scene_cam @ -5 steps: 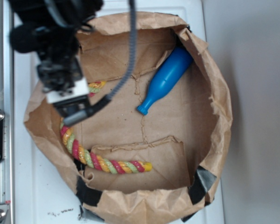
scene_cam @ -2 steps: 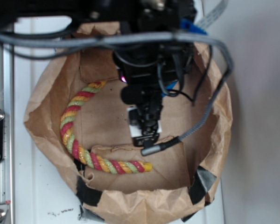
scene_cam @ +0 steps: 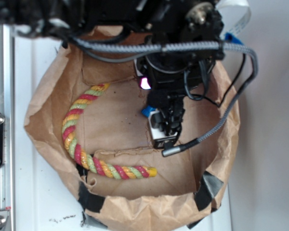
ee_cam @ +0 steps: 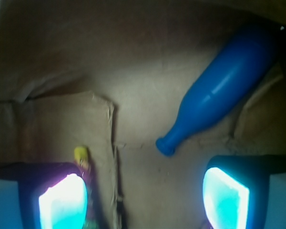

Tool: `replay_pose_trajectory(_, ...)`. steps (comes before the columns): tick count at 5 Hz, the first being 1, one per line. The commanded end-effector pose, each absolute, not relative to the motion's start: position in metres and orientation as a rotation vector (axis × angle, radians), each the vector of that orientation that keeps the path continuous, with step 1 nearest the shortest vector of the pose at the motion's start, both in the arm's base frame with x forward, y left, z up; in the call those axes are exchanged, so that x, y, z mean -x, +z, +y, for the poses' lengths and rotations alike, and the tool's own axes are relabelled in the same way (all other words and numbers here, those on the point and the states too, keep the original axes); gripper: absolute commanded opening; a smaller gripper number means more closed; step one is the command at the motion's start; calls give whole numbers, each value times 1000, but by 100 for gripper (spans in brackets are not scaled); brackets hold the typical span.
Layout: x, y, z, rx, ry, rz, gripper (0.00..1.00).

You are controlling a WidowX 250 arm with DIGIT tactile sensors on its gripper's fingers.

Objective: Grab the blue bottle.

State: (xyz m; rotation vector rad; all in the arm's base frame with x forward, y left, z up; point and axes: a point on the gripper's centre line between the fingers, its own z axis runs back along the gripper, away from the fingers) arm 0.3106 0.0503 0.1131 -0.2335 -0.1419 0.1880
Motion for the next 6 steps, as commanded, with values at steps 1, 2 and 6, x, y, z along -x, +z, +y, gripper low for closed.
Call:
replay_pose_trajectory(1, -311, 125, 55, 227, 186, -186, 100)
replay_pose_trajectory(2, -311, 125, 55, 227, 186, -186, 100)
replay_pose_trajectory(6, -310, 98, 59, 317, 340, -437, 100)
